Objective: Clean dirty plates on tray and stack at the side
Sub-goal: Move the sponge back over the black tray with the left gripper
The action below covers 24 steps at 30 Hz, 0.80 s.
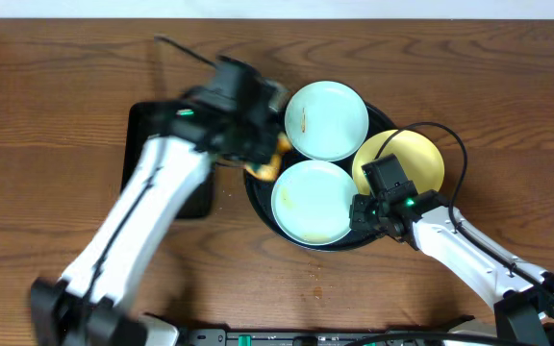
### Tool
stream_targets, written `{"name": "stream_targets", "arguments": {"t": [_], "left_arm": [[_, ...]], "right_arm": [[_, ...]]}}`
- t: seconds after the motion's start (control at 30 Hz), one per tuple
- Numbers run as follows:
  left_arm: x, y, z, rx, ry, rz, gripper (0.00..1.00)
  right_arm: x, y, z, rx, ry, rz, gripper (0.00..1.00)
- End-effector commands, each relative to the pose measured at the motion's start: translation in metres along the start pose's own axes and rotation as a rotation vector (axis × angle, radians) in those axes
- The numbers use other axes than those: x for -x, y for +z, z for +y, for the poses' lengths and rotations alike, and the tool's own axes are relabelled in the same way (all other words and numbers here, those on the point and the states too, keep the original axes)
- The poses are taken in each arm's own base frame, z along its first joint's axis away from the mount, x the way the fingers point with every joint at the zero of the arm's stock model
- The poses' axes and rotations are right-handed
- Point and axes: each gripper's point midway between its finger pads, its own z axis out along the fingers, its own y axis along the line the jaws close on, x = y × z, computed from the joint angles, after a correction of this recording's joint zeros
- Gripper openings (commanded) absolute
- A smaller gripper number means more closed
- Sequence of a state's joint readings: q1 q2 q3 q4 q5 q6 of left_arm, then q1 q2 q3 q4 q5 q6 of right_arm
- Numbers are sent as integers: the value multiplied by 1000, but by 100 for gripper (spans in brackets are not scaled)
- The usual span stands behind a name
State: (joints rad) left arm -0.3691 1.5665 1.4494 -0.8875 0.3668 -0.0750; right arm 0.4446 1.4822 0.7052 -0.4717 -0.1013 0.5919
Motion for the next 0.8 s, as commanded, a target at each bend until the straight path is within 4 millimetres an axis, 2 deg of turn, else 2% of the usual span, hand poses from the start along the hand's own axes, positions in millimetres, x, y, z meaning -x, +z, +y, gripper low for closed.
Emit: {"name": "stream_targets", "arguments": {"t": [0.0,0.2,0.3,0.53,0.63,0.77], "left_arm": [[4,-22,51,152,-104,-43,8],[-9,-35,113,225,-271,-29,7],[-14,-38,133,246,-326,-26,7],[-18,-46,154,294,-370,-32,7],[-19,-45,155,298,-371,-27,7],[-20,-44,155,298,-372,-24,7]], "right_arm": [[-9,5,-1,-9,-14,23,36],[-11,10,-3,-3,-15,14,33],[-11,12,-4,3,-16,5,27],[-2,12,1,19,-20,-37,18],[6,13,-1,3,-20,-71,14],[4,18,-3,-8,-19,-58,8]]}}
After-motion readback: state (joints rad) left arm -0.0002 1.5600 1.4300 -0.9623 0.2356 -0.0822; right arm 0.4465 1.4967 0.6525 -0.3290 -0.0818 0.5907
